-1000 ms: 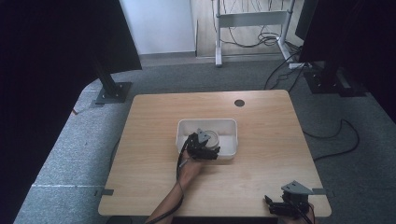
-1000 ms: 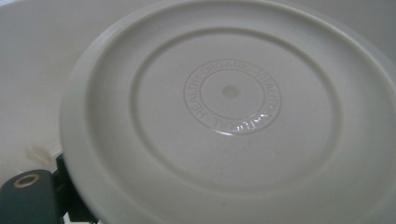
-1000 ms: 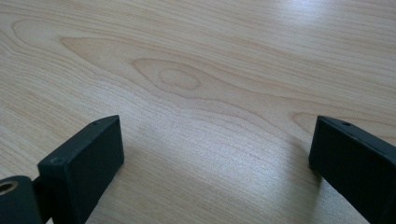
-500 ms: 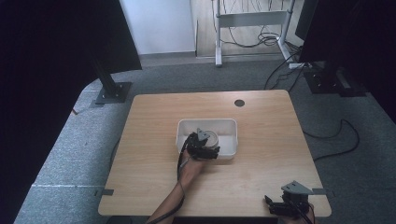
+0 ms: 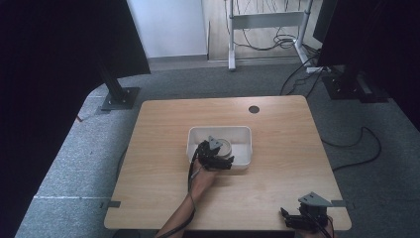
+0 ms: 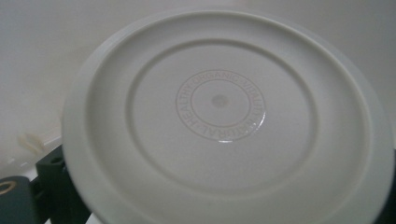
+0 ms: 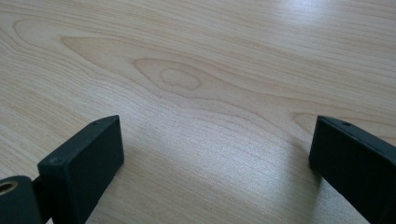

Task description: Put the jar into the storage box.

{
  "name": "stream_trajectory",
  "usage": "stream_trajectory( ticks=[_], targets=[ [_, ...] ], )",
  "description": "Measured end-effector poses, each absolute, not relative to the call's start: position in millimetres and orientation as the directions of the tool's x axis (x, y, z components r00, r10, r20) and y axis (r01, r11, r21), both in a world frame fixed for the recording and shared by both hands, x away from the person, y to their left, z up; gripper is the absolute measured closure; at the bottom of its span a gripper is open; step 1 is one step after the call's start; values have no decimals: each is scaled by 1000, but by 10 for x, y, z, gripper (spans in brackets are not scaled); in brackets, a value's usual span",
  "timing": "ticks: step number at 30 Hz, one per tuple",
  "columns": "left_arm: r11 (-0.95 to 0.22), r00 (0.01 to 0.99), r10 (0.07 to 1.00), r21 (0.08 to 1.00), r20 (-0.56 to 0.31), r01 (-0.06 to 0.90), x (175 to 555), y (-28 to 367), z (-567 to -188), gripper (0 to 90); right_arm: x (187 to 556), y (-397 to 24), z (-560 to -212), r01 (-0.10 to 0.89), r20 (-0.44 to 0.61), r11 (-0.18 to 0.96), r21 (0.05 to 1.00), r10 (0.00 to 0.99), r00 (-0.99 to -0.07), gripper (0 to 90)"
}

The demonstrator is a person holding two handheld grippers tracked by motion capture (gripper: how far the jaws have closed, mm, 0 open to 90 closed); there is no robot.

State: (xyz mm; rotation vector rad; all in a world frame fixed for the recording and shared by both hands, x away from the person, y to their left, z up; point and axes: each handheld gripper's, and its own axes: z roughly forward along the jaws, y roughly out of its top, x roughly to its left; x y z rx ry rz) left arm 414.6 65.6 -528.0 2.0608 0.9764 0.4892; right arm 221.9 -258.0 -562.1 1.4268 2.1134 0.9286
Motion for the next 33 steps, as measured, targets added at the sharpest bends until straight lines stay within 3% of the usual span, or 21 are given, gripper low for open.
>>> stream_trajectory(
  ticks=[33],
  targets=[
    [-417,653,756,801,43,430,3970,798,-5102,43,2220,-2577,-5620,641,20,248,726,924,-381,27]
  ],
)
